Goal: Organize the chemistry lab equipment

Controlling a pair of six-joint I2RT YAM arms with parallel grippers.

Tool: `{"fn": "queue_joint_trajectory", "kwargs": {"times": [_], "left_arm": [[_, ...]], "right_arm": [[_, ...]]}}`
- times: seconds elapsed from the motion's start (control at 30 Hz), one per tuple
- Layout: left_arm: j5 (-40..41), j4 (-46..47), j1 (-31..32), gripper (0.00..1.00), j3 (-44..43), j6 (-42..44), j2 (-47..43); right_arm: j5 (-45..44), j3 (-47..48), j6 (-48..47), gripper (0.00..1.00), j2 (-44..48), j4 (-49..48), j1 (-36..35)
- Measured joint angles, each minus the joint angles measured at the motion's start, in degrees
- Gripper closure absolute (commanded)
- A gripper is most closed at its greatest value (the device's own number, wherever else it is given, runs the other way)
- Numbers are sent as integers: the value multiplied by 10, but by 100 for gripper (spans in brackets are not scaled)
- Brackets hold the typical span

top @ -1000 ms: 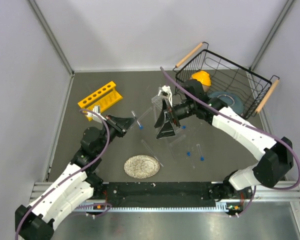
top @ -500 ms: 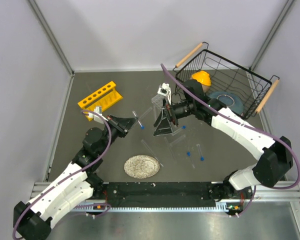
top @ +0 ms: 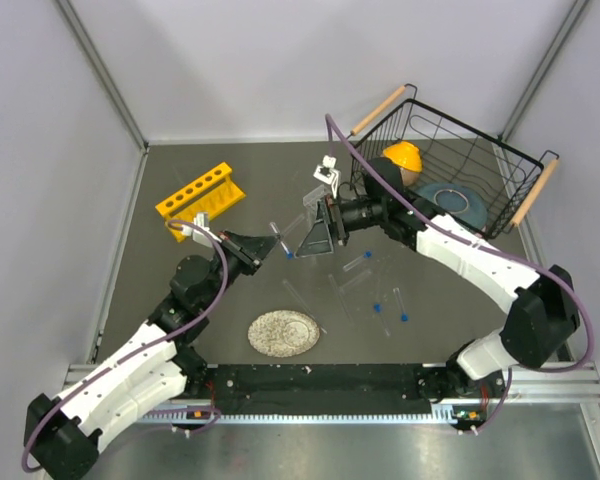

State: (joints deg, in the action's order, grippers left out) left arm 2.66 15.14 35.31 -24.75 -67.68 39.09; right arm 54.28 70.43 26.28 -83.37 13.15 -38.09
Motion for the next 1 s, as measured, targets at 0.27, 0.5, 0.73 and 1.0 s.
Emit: {"fn": "queue_joint_trajectory", "kwargs": {"times": [0.27,0.5,0.73,1.0], "left_arm": [[21,32,35,100,-3,-6,22],[35,49,65,100,-8,-7,45],[43,49,71,37,-14,5,45],[29,-49,72,2,-34,137,-44]], "right_arm": [[-9,-6,73,41,-40,-46,-7],[-19,-7,100,91,-45,-57,-12],[-24,-14,108,100,-45,-64,-10],[-19,-13,-46,100,-32,29,-5]]}}
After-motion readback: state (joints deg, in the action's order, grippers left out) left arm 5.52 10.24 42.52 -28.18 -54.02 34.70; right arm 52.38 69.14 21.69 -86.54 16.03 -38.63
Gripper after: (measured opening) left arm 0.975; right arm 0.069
